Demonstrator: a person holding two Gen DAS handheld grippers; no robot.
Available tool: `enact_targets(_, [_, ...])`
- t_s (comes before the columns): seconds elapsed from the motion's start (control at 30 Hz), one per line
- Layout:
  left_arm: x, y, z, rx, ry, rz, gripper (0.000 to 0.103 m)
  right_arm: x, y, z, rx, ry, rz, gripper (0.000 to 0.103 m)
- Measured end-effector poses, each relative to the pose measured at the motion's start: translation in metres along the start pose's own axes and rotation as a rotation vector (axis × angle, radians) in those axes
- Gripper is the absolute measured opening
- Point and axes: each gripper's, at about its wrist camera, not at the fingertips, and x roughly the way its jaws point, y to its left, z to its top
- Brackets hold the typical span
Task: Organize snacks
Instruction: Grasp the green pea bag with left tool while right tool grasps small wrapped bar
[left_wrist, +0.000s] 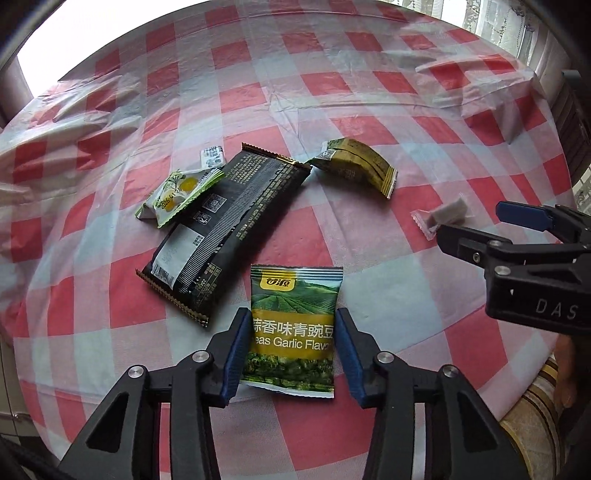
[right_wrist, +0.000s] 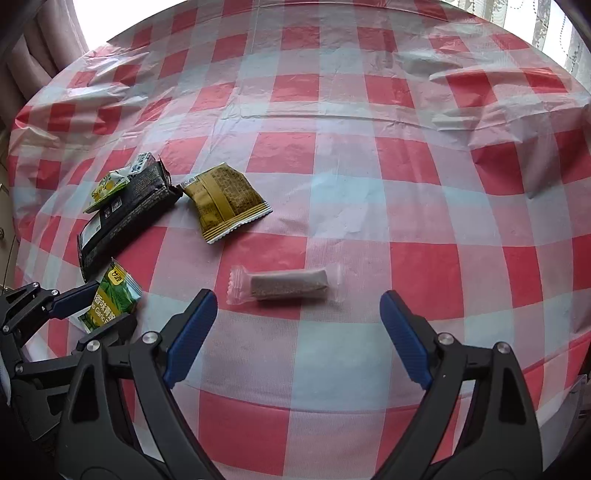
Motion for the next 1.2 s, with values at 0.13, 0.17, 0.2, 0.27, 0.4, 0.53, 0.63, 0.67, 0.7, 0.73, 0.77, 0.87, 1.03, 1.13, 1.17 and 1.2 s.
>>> enact_targets(0.13, [0.000, 0.001, 0.000, -0.010, -0.008, -0.014, 0.042, 0.012, -0.001, 0.002, -0.001, 0.015, -0.015, 0.090])
enact_targets(0.17, [0.000, 0.000, -0.001, -0.010, -0.012, -0.013, 0.041, 0.014, -0.002, 0.001, -0.001, 0.022, -0.014, 0.086])
enact_targets(0.2, [0.000, 0.000, -0.002, -0.011, -0.015, -0.014, 0.040, 0.013, -0.001, 0.001, -0.014, 0.007, -0.028, 0.080])
enact_targets(0.27, [-0.001, 0.002, -0.002, -0.021, -0.019, -0.021, 0.039, 0.009, -0.001, 0.002, -0.024, -0.007, -0.040, 0.068])
enact_targets(0.4, [-0.004, 0.007, -0.003, -0.047, -0.029, -0.035, 0.036, 0.006, -0.004, 0.001, -0.023, -0.016, -0.032, 0.064])
enact_targets(0.53, [-0.008, 0.009, -0.003, -0.065, -0.041, -0.041, 0.036, 0.000, -0.010, -0.002, 0.001, -0.016, -0.010, 0.056])
enact_targets(0.63, [-0.011, 0.010, -0.004, -0.072, -0.046, -0.045, 0.036, -0.001, -0.013, -0.006, 0.015, -0.013, 0.000, 0.055])
enact_targets(0.67, [-0.012, 0.009, -0.004, -0.073, -0.047, -0.045, 0.035, -0.001, -0.013, -0.007, 0.015, -0.013, 0.002, 0.055])
enact_targets(0.7, [-0.012, 0.009, -0.005, -0.073, -0.047, -0.047, 0.035, -0.003, -0.013, -0.009, 0.014, -0.014, 0.002, 0.054])
enact_targets(0.73, [-0.012, 0.008, -0.005, -0.073, -0.046, -0.050, 0.035, -0.004, -0.012, -0.009, 0.013, -0.015, 0.004, 0.054])
enact_targets(0.77, [-0.013, 0.008, -0.005, -0.074, -0.047, -0.051, 0.035, -0.006, -0.013, -0.010, 0.012, -0.020, 0.007, 0.054])
enact_targets(0.87, [-0.018, 0.006, -0.007, -0.075, -0.057, -0.052, 0.035, -0.014, -0.014, -0.012, 0.014, -0.032, 0.008, 0.054])
enact_targets(1.03, [-0.026, -0.002, -0.011, -0.073, -0.063, -0.062, 0.035, -0.032, -0.018, -0.021, 0.014, -0.048, 0.015, 0.054])
enact_targets(1.13, [-0.032, -0.010, -0.013, -0.061, -0.070, -0.071, 0.035, -0.043, -0.024, -0.029, 0.025, -0.059, 0.015, 0.054])
enact_targets(1.17, [-0.034, -0.014, -0.013, -0.056, -0.071, -0.074, 0.035, -0.047, -0.026, -0.032, 0.028, -0.062, 0.015, 0.054])
enact_targets(1.2, [-0.036, -0.018, -0.014, -0.050, -0.074, -0.078, 0.035, -0.051, -0.029, -0.036, 0.031, -0.064, 0.015, 0.054])
